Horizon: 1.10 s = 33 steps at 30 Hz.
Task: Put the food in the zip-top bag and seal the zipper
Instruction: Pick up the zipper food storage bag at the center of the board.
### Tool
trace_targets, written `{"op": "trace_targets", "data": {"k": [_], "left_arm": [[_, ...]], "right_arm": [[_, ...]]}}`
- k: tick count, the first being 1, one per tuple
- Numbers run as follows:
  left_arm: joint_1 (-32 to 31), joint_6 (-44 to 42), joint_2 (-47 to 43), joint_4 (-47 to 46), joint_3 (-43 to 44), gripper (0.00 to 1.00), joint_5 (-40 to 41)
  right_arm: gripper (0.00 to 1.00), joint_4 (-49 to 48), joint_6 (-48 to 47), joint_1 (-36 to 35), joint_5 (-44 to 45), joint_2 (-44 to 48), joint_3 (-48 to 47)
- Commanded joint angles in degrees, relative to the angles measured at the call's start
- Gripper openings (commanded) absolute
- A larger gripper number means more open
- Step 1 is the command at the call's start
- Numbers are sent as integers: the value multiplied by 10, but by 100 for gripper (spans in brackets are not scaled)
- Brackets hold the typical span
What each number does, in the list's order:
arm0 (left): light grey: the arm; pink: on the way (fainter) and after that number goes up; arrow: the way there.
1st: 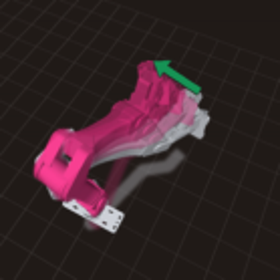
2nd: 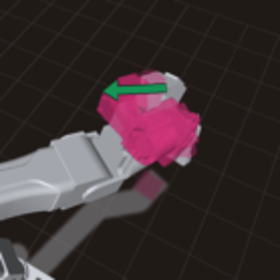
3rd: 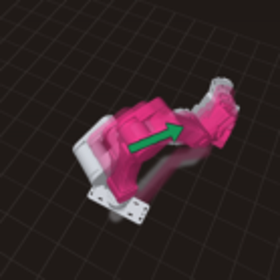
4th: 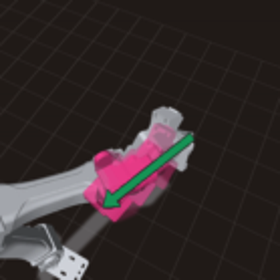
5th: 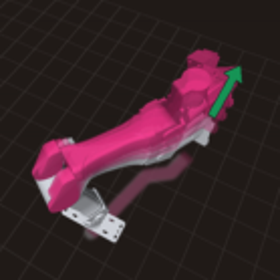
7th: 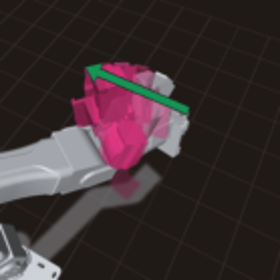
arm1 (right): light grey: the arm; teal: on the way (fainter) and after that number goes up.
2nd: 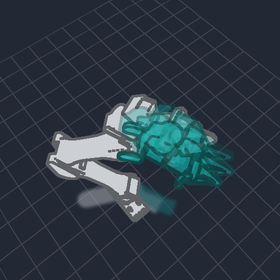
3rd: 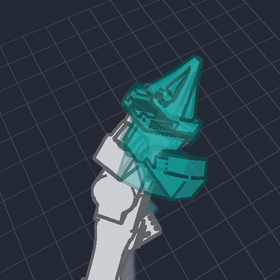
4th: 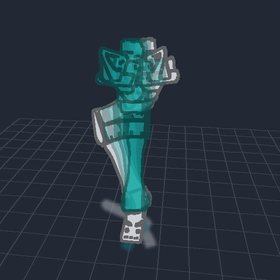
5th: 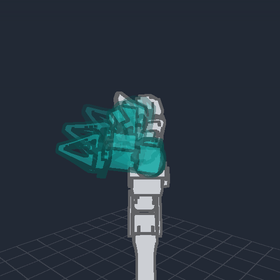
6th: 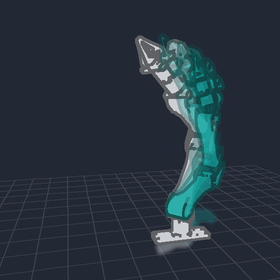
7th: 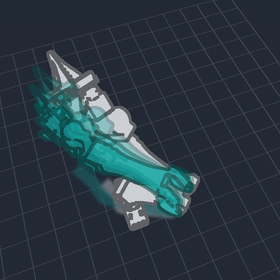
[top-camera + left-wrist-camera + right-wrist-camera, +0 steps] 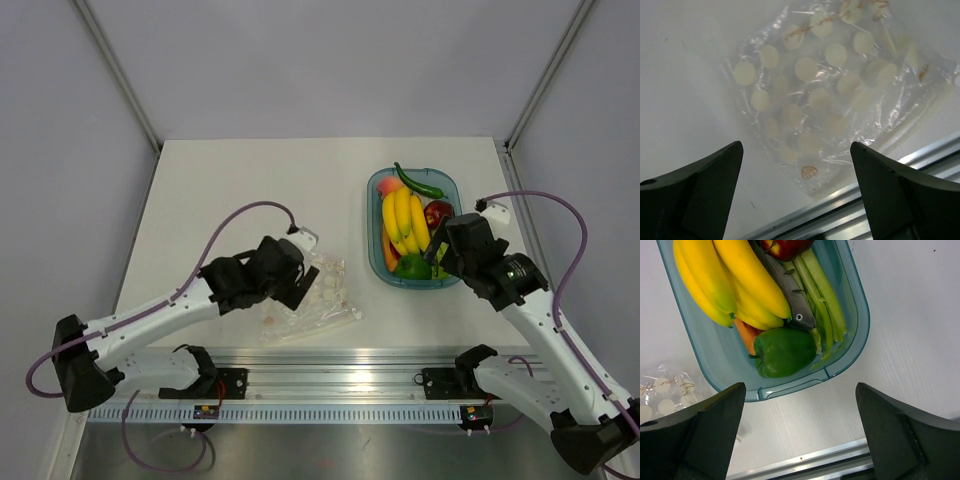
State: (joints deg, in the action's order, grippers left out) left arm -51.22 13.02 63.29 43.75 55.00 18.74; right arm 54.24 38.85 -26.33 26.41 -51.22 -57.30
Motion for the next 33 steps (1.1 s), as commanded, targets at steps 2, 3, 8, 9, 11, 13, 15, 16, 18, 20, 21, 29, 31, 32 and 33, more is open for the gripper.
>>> {"op": "trace_targets", "data": {"k": [2, 3, 8, 9, 11, 13, 15, 16, 18, 20, 21, 29, 31, 32, 33], "left_arm": [[-105, -6, 58, 14, 5, 86, 74], [-137, -4, 68, 19, 3, 81, 77], [-202, 3, 121, 20, 12, 69, 78], [-217, 3, 134, 7, 12, 69, 73], [-236, 3, 154, -3, 12, 69, 67], [-246, 7, 188, -9, 15, 68, 78], [-257, 11, 207, -16, 21, 66, 79], [-260, 14, 223, -20, 22, 66, 77], [-266, 20, 233, -35, 20, 66, 74], [-266, 31, 243, -45, 10, 66, 88], [-266, 34, 245, -55, 6, 66, 96], [-267, 46, 281, -89, -12, 60, 136], [-267, 47, 281, -96, -18, 60, 145], [-267, 47, 281, -97, -20, 60, 147], [-267, 47, 280, -102, -21, 60, 150]], "right_arm": [[99, -22, 3, -3, -11, 22, -4], [99, -28, 3, -4, -15, 24, -3], [99, -44, 4, -4, -32, 22, 3], [99, -45, 4, -4, -36, 20, 3], [99, -45, 5, -4, -36, 13, 3], [99, -44, 5, -4, -38, 11, 1], [100, -43, 4, -4, -39, 13, 1], [99, -43, 4, -3, -39, 14, 1], [99, -41, 4, -3, -38, 20, 2], [99, -41, 3, -4, -37, 27, 3], [99, -40, 3, -3, -37, 29, 4], [99, -39, 4, -4, -42, 27, 9], [99, -39, 7, -4, -43, 28, 10], [99, -39, 7, -3, -43, 28, 10], [100, -41, 8, -4, -45, 28, 11]]}}
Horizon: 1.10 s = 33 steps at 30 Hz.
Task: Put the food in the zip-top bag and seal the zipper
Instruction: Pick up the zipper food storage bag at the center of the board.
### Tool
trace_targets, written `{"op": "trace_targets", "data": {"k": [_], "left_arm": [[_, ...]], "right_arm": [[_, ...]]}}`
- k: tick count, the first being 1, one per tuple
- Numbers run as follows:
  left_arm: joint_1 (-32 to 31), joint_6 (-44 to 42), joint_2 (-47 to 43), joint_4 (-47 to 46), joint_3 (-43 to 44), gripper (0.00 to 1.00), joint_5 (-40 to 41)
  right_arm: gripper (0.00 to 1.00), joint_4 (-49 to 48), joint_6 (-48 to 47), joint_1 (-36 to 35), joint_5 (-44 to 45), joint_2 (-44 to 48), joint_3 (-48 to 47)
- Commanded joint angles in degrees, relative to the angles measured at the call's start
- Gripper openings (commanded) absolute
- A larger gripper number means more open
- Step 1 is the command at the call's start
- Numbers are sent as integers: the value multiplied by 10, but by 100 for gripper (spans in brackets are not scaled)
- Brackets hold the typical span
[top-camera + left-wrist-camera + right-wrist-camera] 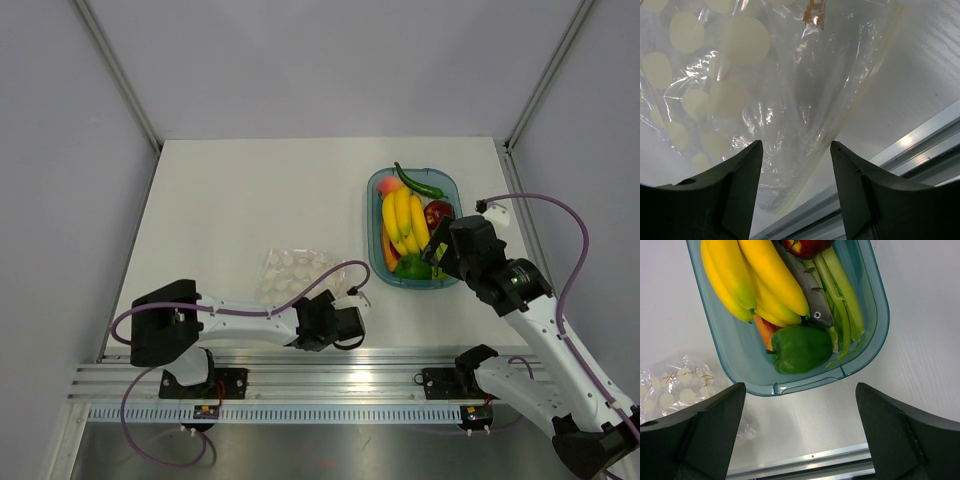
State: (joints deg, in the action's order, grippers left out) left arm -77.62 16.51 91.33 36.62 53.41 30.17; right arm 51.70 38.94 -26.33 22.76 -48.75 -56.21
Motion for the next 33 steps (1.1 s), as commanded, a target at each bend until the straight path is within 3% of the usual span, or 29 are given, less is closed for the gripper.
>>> {"op": "trace_targets", "data": {"k": [1, 6, 8, 11, 30, 33], "left_arm": [[-4, 13, 0, -34, -6, 61, 36], [-3, 17, 5, -27, -2, 66, 37], [-5, 19, 3, -23, -1, 76, 31], [-6, 17, 3, -30, -5, 81, 16], [1, 22, 50, -28, 35, 62, 89], [1, 19, 44, -32, 36, 55, 93]], "right_arm": [[99, -14, 7, -4, -8, 3, 1], [99, -12, 10, -4, -11, 5, 2], [99, -9, 10, -3, -11, 7, 3], [99, -11, 10, -3, -10, 6, 5], [99, -5, 13, -4, -18, 10, 6], [99, -2, 17, -3, -19, 12, 9]]}}
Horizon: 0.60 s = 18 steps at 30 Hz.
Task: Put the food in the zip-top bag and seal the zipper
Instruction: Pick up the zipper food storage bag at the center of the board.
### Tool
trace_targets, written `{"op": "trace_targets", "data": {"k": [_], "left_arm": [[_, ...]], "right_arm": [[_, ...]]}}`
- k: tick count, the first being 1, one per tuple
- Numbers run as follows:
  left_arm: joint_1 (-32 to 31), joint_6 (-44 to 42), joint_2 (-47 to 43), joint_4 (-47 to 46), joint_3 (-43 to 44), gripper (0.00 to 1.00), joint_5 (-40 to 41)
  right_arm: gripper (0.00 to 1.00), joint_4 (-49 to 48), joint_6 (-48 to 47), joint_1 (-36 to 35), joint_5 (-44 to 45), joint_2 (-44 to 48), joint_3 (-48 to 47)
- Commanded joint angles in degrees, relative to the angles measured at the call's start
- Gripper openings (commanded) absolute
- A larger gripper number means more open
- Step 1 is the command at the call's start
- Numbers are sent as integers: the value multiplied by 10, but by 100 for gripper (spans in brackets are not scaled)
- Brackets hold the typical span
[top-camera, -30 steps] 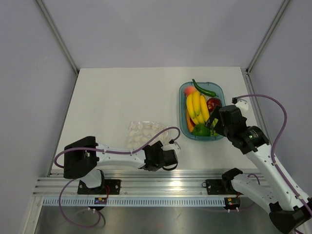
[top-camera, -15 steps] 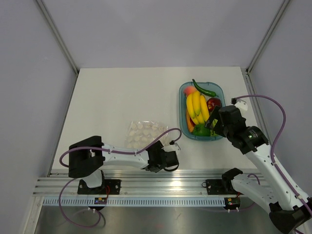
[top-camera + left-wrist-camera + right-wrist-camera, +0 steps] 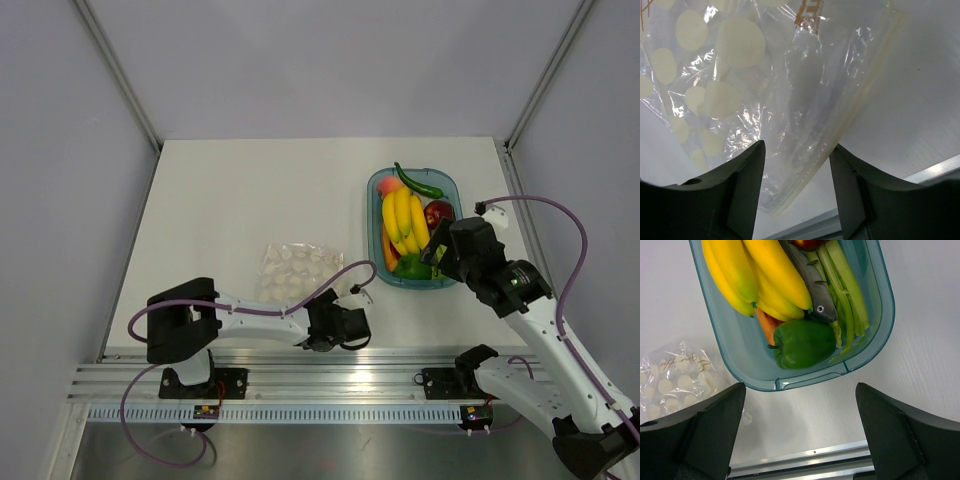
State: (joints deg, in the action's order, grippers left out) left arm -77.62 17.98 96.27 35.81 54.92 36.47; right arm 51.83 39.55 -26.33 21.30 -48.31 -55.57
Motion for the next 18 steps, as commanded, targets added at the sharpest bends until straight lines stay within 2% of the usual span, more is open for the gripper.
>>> {"op": "trace_targets", "data": {"k": [1, 3, 4, 8, 9, 10, 13, 16, 18], "left_arm": [[1, 4, -6, -24, 21, 53, 32], [1, 1, -1, -25, 25, 41, 37], [1, -1, 1, -24, 26, 41, 38], [1, 1, 19, 2, 50, 18, 69], [2, 2, 19, 4, 56, 6, 73], [5, 2, 17, 7, 59, 0, 76], [18, 7, -3, 8, 65, 0, 67], [48, 12, -49, -4, 63, 0, 15], [80, 13, -100, -14, 63, 0, -51]], "right_arm": [[99, -3, 12, -3, -5, 10, 4], [99, -4, 14, -4, -6, 13, 8], [100, -3, 14, -4, -6, 15, 9], [99, -9, 4, -4, -19, 18, 16], [100, -12, 0, -4, -25, 16, 20], [99, -17, -3, -4, -33, 16, 21], [99, -26, -19, -4, -64, 10, 25], [100, -39, -27, -3, -109, 3, 30], [99, -63, -27, -4, -138, 2, 40]]}}
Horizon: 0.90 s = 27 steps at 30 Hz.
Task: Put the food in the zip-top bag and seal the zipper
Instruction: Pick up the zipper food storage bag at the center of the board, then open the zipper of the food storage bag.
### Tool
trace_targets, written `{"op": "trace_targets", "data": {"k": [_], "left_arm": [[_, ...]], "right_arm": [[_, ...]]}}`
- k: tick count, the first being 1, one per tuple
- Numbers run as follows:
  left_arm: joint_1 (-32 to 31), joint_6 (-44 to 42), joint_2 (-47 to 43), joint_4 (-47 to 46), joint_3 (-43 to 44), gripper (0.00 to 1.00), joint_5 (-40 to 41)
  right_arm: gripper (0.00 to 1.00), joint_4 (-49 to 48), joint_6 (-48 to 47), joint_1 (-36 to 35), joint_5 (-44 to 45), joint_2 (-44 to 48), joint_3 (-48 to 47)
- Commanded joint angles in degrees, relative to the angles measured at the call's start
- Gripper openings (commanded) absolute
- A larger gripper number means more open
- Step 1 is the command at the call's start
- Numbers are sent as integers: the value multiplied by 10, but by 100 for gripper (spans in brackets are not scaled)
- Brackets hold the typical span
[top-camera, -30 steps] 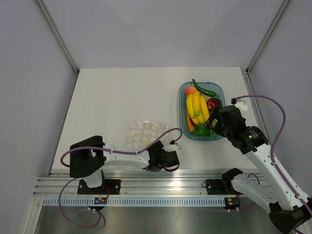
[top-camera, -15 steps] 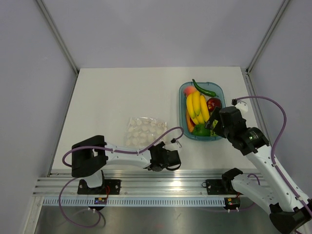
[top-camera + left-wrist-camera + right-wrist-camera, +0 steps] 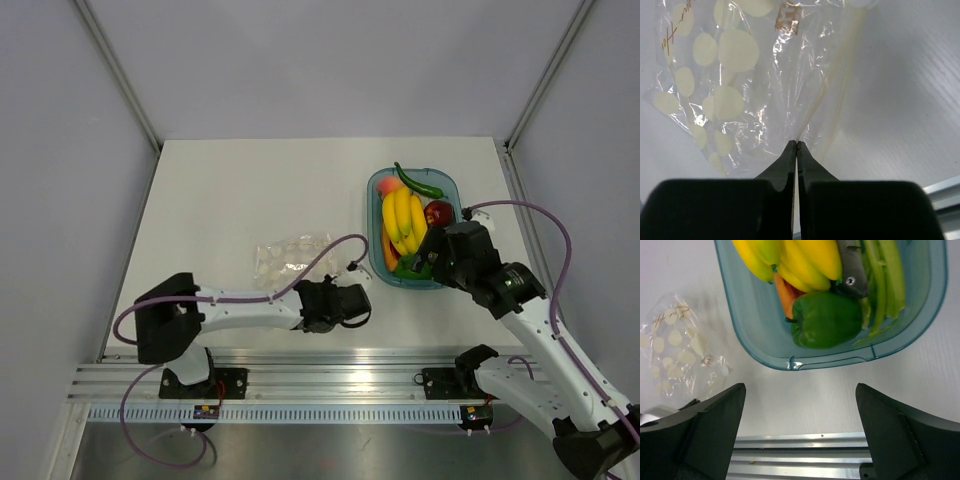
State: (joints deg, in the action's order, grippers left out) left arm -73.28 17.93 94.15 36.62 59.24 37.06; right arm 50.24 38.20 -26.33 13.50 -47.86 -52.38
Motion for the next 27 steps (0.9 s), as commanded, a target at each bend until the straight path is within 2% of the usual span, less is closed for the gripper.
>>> {"op": "trace_targets", "data": {"k": [1, 2, 5, 10, 15, 17, 24, 27], "left_arm": [[50, 15, -98, -29, 20, 0, -81], [64, 18, -123, -30, 23, 0, -131], [109, 31, -150, -32, 42, 0, -205], [163, 55, -157, -26, 81, 0, -279], [203, 79, -157, -41, 111, 0, -357], [212, 86, -158, -38, 120, 0, -367], [248, 92, -179, -32, 128, 0, -427], [262, 98, -191, -37, 120, 0, -447]], "right_arm": [[99, -58, -13, -5, -97, -4, 11], [99, -67, -9, -8, -113, -4, 15], [99, -102, 12, -31, -122, -1, 17], [99, -159, 45, -87, -102, -24, 18], [99, -193, 69, -205, -35, -123, -32], [97, -199, 67, -225, -18, -172, -60], [84, -265, 73, -233, -14, -249, -68], [72, -273, 75, -233, -14, -283, -72]]}}
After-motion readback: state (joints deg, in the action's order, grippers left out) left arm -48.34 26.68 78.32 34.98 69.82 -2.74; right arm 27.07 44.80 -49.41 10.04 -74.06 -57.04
